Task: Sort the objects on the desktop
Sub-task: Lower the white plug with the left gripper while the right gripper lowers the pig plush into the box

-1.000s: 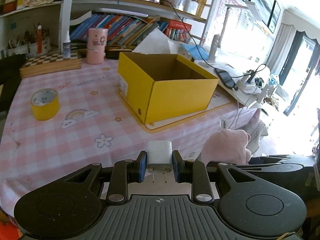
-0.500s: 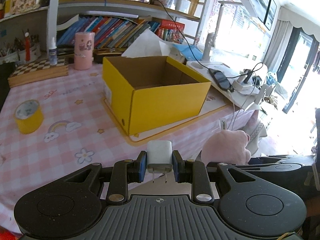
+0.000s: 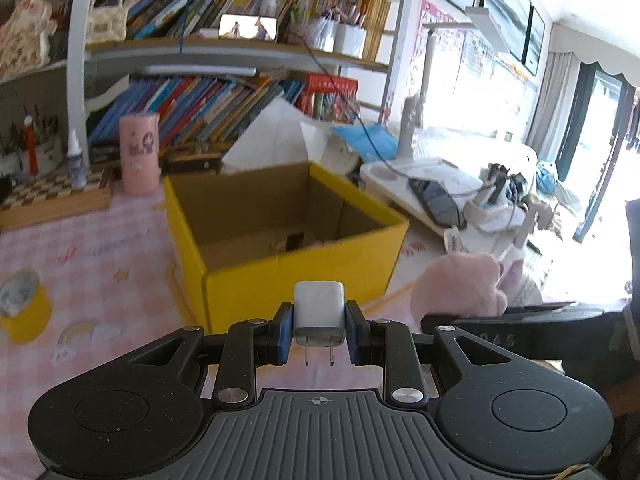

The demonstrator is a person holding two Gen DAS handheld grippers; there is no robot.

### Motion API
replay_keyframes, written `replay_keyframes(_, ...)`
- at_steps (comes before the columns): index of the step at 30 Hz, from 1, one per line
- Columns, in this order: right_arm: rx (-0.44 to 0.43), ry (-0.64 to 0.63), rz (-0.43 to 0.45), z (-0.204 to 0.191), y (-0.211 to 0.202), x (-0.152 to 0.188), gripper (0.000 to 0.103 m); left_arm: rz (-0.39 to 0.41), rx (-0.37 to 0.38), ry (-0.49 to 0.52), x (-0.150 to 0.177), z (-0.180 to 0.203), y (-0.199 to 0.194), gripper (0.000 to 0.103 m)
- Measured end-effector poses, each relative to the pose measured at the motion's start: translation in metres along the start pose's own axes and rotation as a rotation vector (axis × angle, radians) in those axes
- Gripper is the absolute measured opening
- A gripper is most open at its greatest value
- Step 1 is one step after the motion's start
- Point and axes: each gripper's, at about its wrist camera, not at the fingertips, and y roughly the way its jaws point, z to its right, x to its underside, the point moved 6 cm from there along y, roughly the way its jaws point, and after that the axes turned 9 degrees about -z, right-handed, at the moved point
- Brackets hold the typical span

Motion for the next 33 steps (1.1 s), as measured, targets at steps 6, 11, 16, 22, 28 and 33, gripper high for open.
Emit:
replay_keyframes(6, -0.036, -0.034, 0.09, 0.017, 0.001, -0.052, 0.059, 0.052, -0.054, -0.002, -0.036, 0.005, 0.021, 0.025)
replay_keyframes(11, -0.09, -0.085, 0.153, 0.016, 0.003, -0.092, 0.059, 0.063, -0.117, -0.009, -0.06, -0.002, 0.041, 0.025)
replay_keyframes(16, -0.139, -0.142, 0.188, 0.009, 0.009, -0.122, 0.059, 0.048, -0.177, -0.034, -0.075, -0.015, 0.063, 0.025)
replay_keyframes(22, -0.193, -0.232, 0.19, -0.009, 0.031, -0.152, 0.059, -0.006, -0.207, -0.048, -0.081, -0.025, 0.094, 0.025)
replay_keyframes(28, -0.234, -0.313, 0.116, -0.029, 0.07, -0.174, 0.059, -0.122, -0.208, -0.07, -0.075, -0.029, 0.127, 0.025)
replay_keyframes(33, -0.281, -0.378, 0.001, -0.053, 0.11, -0.185, 0.059, -0.2, -0.194, -0.117, -0.069, -0.034, 0.143, 0.026)
